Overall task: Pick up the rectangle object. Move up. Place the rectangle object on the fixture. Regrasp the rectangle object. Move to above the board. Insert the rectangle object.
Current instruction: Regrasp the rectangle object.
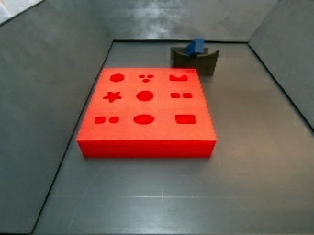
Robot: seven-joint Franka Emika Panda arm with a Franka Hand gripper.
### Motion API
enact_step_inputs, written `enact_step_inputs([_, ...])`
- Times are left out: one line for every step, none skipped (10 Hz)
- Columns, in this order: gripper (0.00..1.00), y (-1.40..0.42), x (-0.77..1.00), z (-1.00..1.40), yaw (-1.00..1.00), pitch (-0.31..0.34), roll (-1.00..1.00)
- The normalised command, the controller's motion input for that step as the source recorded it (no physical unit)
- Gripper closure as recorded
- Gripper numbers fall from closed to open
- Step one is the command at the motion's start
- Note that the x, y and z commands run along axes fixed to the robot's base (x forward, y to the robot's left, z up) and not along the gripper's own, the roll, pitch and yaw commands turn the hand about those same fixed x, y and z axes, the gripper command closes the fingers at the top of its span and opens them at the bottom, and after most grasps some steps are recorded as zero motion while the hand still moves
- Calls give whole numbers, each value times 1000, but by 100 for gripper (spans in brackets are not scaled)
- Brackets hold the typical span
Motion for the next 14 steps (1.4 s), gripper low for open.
enact_step_inputs([0, -32, 65, 3, 50, 57, 1000])
enact_step_inputs([0, -36, 77, -3, 58, 79, 1000])
enact_step_inputs([0, -39, 86, -6, 69, 105, 1000])
enact_step_inputs([0, -44, 92, -5, 94, 142, 1000])
enact_step_inputs([0, -45, 94, -2, 122, 167, 942])
enact_step_inputs([0, -47, 95, -9, 139, 162, 746])
enact_step_inputs([0, -46, 96, -8, 156, 148, 548])
enact_step_inputs([0, -42, 91, 0, 178, 120, 321])
enact_step_inputs([0, -36, 83, 2, 188, 94, 214])
enact_step_inputs([0, 46, 26, -1000, 127, 47, 158])
enact_step_inputs([0, 46, 26, -1000, 125, 24, 143])
enact_step_inputs([0, 42, 37, -1000, 118, -22, 119])
enact_step_inputs([0, 39, 44, -1000, 108, -52, 92])
enact_step_inputs([0, 38, 53, -1000, 85, -79, 68])
